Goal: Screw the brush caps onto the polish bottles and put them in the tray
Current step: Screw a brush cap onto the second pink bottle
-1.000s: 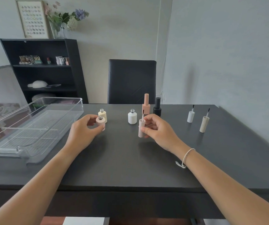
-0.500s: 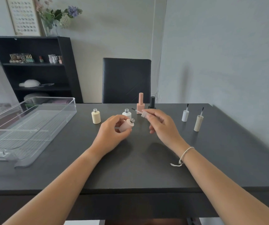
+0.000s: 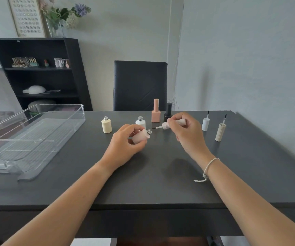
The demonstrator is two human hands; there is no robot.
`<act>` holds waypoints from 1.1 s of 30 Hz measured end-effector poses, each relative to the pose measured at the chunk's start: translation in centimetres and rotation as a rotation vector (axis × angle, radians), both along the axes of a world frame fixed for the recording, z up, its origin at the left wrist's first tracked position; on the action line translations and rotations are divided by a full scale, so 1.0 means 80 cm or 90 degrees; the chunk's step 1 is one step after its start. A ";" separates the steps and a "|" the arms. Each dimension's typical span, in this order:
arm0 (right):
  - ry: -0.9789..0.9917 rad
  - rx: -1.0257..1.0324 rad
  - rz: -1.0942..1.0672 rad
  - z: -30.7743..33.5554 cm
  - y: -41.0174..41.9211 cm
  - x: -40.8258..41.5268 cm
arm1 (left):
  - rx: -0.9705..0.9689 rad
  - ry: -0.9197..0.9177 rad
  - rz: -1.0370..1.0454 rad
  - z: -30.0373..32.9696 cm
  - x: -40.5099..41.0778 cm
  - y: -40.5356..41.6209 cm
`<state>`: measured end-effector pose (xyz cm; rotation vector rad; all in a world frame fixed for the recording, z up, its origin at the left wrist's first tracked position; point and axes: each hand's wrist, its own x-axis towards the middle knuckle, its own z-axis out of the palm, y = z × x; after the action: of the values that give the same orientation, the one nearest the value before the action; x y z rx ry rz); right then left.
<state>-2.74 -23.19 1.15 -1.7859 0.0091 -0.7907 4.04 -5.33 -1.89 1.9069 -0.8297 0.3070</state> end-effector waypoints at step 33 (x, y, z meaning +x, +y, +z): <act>-0.011 -0.071 0.050 -0.001 0.008 -0.004 | 0.015 0.002 -0.043 0.001 -0.005 0.001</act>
<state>-3.04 -22.57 1.03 -1.8721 -0.1183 -0.7624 3.61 -5.28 -1.85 1.8967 -0.8960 0.2538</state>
